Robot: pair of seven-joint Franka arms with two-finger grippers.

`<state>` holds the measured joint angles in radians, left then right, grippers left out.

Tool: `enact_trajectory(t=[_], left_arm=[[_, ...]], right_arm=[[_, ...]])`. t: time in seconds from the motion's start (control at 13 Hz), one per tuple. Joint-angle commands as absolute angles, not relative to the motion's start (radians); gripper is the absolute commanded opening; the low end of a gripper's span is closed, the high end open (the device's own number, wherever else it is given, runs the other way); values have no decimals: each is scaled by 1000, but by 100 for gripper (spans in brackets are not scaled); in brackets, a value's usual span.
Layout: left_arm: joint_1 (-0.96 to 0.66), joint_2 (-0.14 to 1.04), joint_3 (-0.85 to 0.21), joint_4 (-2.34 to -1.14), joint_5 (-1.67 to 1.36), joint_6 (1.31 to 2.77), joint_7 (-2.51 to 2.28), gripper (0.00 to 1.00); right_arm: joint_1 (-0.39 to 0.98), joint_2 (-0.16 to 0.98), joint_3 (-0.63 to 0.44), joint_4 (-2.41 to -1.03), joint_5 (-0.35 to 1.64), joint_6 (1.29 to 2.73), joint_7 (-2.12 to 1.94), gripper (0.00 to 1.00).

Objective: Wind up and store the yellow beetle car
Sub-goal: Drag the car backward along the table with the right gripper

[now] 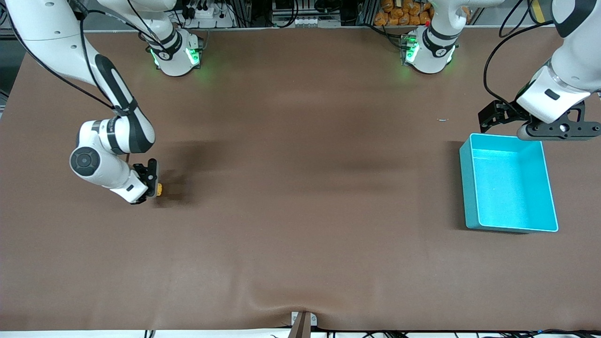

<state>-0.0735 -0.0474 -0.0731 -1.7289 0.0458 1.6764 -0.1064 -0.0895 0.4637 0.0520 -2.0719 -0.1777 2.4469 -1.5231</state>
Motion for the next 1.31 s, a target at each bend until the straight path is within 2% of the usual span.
enact_trajectory(t=[0.0,0.69,0.77,0.85,1.0,1.23], left_arm=[[-67,-48,-77,-1718,43,1671,-101,100],[-67,-48,-77,-1717,43,1671,-101,100],[-67,-48,-77,-1717,43,1671,-101,100],[-67,-48,-77,-1717,43,1671,-101,100],[-67,-49,-77,-1717,43,1671,-103,100],[-67,-48,-77,-1718,43,1671,-101,100]], right_arm=[[-146,494,63,-2066,-207,2464,-1558,37],[-199,494,64,-2063,-206,2470,-1580,41],[-199,494,64,-2060,-206,2470,-1580,44],[-201,494,64,-2060,-204,2470,-1580,51],[-224,494,66,-2053,-196,2467,-1578,100],[-249,480,72,-2022,-193,2422,-1580,100]])
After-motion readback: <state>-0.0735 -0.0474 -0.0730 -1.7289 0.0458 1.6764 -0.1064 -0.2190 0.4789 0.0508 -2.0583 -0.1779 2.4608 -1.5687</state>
